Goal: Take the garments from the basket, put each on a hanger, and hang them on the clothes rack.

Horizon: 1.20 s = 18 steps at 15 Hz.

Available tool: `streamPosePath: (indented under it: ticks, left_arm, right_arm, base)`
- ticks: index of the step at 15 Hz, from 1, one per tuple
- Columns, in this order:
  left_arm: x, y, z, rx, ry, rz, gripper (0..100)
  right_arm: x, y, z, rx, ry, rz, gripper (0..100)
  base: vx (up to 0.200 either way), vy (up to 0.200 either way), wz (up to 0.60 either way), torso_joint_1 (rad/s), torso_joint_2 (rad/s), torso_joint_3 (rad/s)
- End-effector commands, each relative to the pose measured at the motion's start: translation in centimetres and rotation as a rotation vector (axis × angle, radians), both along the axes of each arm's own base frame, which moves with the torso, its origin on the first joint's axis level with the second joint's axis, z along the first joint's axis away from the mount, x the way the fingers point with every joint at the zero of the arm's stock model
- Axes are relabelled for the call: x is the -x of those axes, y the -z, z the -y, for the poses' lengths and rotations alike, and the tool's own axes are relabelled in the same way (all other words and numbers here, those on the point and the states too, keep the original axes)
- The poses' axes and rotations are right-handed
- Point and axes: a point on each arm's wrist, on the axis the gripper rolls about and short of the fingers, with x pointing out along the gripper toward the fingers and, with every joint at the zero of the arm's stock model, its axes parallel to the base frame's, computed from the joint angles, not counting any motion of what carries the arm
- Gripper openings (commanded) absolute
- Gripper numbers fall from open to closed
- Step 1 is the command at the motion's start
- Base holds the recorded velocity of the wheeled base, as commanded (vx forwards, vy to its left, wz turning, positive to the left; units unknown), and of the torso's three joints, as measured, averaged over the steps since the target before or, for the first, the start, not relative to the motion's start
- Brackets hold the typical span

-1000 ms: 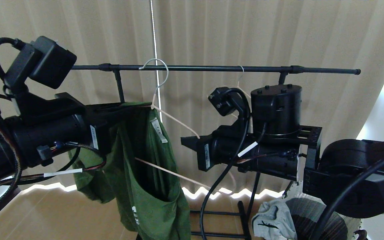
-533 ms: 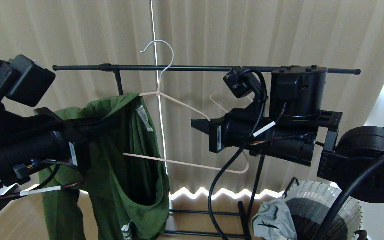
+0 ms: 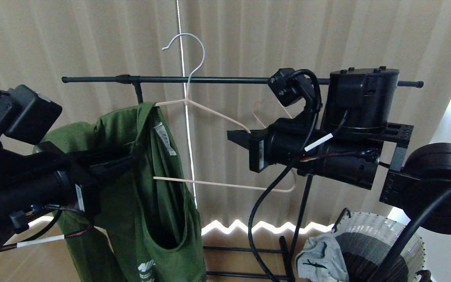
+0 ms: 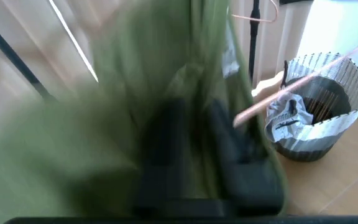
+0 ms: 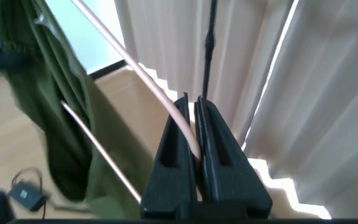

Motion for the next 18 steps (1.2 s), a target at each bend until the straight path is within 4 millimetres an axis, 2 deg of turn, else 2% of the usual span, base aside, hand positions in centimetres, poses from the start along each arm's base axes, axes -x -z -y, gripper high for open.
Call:
streamPosePath:
  ticks: [1,6,9,15,18]
  left_arm:
    - [0.3,0.0,-0.1,0.003,0.001,0.007,100]
    - [1.6,1.0,-0.7,-0.005,0.008,-0.001,100]
    - [2.5,0.9,-1.0,0.005,0.012,0.019,100]
    - [4.5,-1.1,-1.4,0.059,0.05,0.127,100]
    - [3.9,-4.0,-1.4,0.028,0.037,0.245,100]
  right_arm:
    - [0.0,-0.2,0.2,0.016,0.0,0.023,0]
    - [-0.9,-0.7,2.1,0.037,0.051,0.065,0]
    - [-1.5,-0.8,3.5,0.081,0.084,0.107,0]
    - [-1.2,-0.8,4.4,0.089,0.125,0.11,0]
    - [0.1,-1.2,5.3,0.09,0.125,0.12,0]
  base:
    - [0.0,0.0,0.0,0.0,0.0,0.0]
    - [0.0,0.0,0.0,0.0,0.0,0.0]
    - [0.0,0.0,0.0,0.0,0.0,0.0]
    - [0.0,0.0,0.0,0.0,0.0,0.0]
    - [0.0,0.0,0.0,0.0,0.0,0.0]
